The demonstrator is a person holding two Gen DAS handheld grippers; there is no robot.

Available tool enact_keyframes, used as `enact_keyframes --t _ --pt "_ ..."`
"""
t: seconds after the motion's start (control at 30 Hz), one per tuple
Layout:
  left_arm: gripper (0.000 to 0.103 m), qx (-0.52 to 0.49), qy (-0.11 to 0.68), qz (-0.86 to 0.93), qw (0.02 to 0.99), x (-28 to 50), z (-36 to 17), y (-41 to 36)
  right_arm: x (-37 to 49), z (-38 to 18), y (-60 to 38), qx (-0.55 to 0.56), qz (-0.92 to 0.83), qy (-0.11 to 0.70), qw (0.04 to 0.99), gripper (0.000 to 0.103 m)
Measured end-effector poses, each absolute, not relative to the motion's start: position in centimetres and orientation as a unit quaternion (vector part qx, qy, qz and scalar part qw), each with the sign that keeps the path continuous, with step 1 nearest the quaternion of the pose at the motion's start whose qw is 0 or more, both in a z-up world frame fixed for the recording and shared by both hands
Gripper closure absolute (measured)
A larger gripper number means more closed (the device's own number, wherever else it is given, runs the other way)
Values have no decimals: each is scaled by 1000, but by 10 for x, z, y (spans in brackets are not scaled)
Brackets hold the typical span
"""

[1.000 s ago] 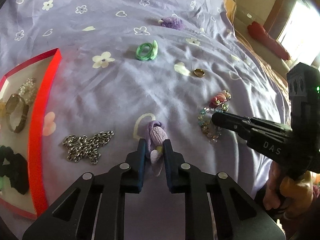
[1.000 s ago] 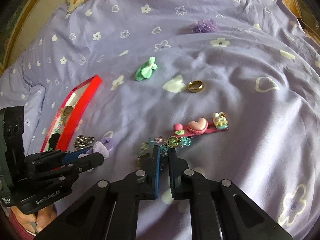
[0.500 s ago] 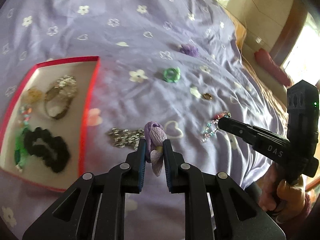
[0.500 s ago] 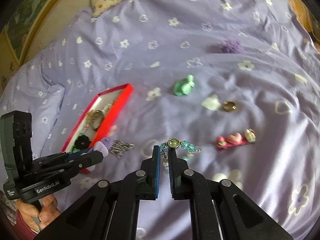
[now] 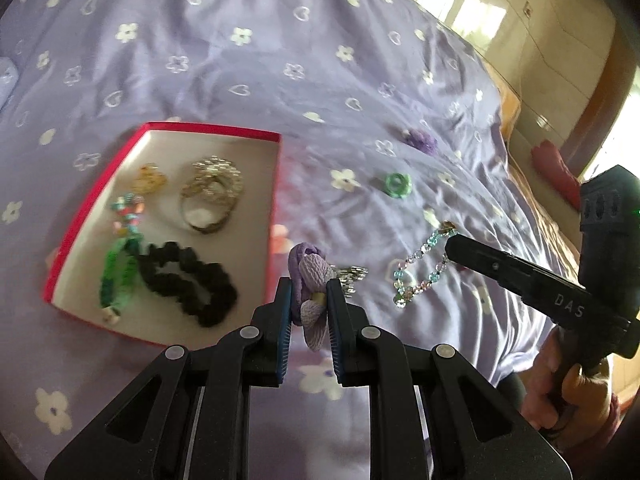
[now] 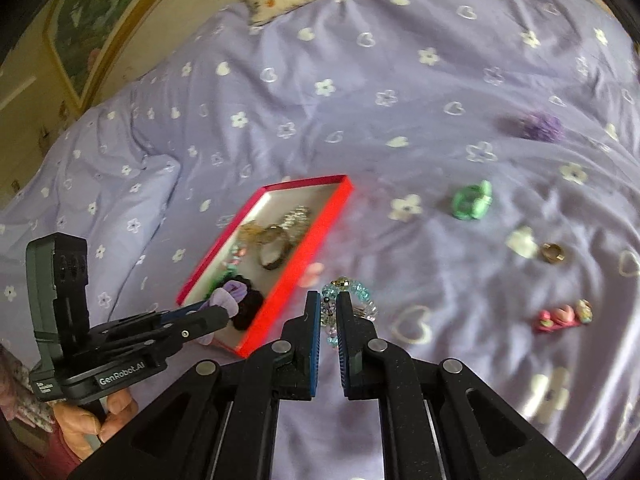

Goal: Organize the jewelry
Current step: 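Carry the bow clip and crystal bracelet into the box and open both tools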

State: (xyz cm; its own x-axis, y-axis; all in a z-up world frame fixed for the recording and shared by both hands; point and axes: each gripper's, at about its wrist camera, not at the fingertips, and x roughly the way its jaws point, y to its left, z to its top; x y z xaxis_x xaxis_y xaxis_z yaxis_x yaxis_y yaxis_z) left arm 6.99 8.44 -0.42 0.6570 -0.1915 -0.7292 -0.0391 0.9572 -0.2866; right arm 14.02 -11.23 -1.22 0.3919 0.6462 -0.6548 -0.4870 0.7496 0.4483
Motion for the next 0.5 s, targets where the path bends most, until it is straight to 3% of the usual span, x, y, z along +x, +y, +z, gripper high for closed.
enact_keyframes --t 0.5 --pt "88 -170 395 17 903 53 -2 155 141 9 -34 78 403 414 812 96"
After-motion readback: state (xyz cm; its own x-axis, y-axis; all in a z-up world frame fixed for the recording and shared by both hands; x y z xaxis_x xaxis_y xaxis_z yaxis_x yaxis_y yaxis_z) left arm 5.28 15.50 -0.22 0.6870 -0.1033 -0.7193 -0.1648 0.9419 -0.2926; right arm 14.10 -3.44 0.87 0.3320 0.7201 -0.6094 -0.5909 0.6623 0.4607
